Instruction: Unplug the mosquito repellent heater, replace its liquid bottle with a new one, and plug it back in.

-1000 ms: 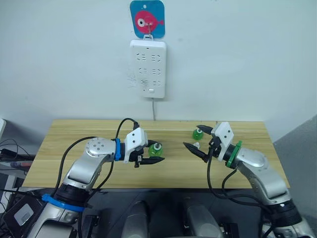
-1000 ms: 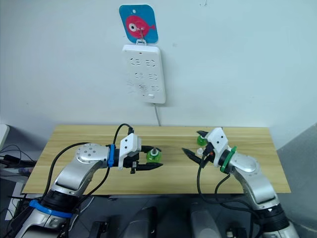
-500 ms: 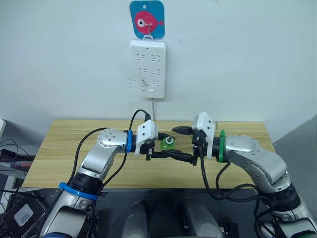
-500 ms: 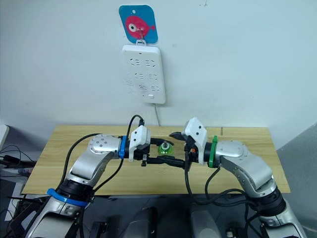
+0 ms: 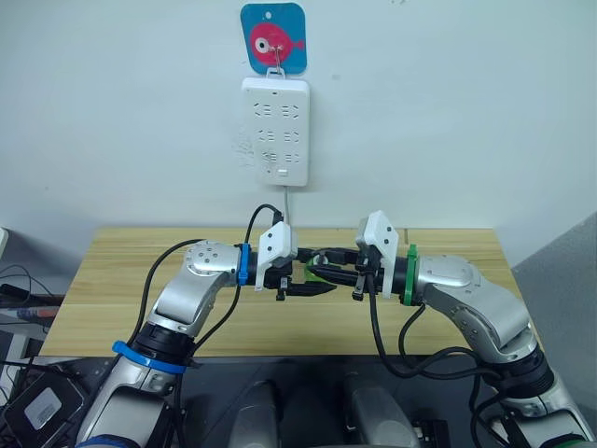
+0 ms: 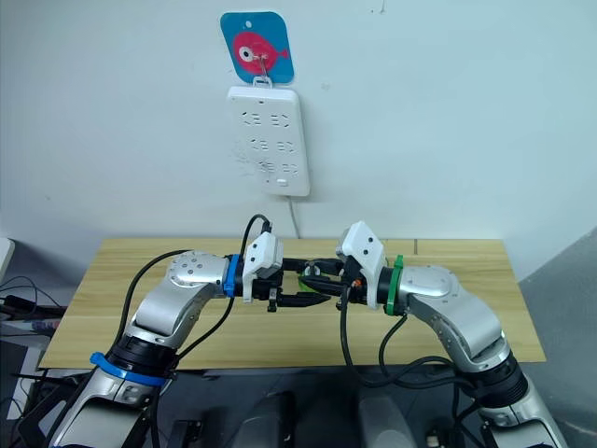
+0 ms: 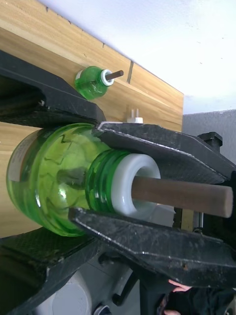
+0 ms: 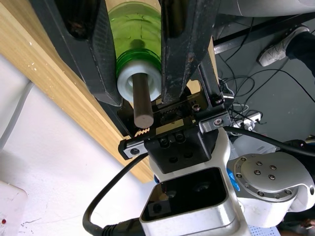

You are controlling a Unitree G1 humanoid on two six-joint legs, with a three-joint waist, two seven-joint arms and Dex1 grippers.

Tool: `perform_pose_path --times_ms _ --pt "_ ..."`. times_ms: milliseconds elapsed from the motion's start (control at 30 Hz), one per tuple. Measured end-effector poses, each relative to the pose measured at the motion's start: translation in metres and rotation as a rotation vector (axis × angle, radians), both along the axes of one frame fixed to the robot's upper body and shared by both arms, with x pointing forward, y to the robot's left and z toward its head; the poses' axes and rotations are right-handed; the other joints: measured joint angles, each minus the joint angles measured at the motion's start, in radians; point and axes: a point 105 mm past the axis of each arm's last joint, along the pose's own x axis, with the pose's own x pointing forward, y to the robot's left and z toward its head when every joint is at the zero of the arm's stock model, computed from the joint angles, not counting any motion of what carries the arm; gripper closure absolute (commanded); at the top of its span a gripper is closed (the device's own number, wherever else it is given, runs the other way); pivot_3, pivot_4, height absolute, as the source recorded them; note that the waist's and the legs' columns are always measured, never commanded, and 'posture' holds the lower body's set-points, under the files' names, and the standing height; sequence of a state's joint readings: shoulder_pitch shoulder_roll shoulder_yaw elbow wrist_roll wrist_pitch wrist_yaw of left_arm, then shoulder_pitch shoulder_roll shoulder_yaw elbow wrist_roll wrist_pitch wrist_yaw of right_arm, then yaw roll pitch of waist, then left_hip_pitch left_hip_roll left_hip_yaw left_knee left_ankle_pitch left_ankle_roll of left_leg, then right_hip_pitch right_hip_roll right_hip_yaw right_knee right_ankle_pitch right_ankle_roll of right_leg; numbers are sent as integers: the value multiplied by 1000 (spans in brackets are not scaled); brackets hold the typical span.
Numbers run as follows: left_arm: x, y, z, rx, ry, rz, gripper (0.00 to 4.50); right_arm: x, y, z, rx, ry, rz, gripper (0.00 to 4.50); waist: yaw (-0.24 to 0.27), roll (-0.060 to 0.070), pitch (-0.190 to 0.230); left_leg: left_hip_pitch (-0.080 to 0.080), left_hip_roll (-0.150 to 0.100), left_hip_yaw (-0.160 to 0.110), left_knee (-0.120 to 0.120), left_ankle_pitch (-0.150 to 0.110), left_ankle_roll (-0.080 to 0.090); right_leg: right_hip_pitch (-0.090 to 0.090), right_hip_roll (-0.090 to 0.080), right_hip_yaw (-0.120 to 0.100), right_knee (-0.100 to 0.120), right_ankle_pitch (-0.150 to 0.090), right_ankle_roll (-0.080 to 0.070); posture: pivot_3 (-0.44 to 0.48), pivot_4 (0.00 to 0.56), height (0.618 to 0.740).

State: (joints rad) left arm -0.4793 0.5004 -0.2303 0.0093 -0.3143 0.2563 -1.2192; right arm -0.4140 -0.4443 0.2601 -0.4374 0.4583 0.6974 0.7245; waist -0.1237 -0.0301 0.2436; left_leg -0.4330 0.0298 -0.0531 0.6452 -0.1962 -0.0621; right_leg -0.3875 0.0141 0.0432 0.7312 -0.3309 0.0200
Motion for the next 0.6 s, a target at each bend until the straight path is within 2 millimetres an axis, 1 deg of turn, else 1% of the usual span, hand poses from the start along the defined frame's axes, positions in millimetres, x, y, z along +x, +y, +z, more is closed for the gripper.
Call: perform_pose_path --times_ms 200,233,300,400,467,533,600 --pt "-3 2 1 -36 80 -6 2212 -1 1 2 21 7 7 3681 -7 0 -1 0 0 -1 0 0 0 0 0 0 0 0 0 -200 149 723" --pt "-2 3 3 -40 78 -5 1492 -1 2 3 32 14 6 3681 -9 0 -1 0 0 -1 0 0 0 0 0 0 0 0 0 -202 147 723" --pt "-1 6 3 -46 79 2 959 1 -1 6 45 18 -8 3681 -12 1 -5 0 0 -1 0 0 0 0 0 0 0 0 0 -204 146 723" --pt "6 12 -4 -43 99 56 18 9 -13 15 99 37 -68 3681 -15 0 -12 0 0 -1 0 0 0 0 0 0 0 0 0 -208 145 723" --pt "9 16 -6 -55 130 86 0 11 -19 20 139 67 -94 3681 -17 0 -13 0 0 -1 0 0 0 0 0 0 0 0 0 -208 145 723" --pt "10 20 -3 -121 227 129 0 15 -24 28 229 122 -133 3681 -19 0 -13 0 1 -1 0 0 0 0 0 1 1 0 0 -207 144 723" --pt "11 20 10 -233 323 176 0 19 -30 37 331 179 -182 3681 -19 0 -13 0 1 -2 0 0 0 0 0 0 1 0 0 -206 144 723"
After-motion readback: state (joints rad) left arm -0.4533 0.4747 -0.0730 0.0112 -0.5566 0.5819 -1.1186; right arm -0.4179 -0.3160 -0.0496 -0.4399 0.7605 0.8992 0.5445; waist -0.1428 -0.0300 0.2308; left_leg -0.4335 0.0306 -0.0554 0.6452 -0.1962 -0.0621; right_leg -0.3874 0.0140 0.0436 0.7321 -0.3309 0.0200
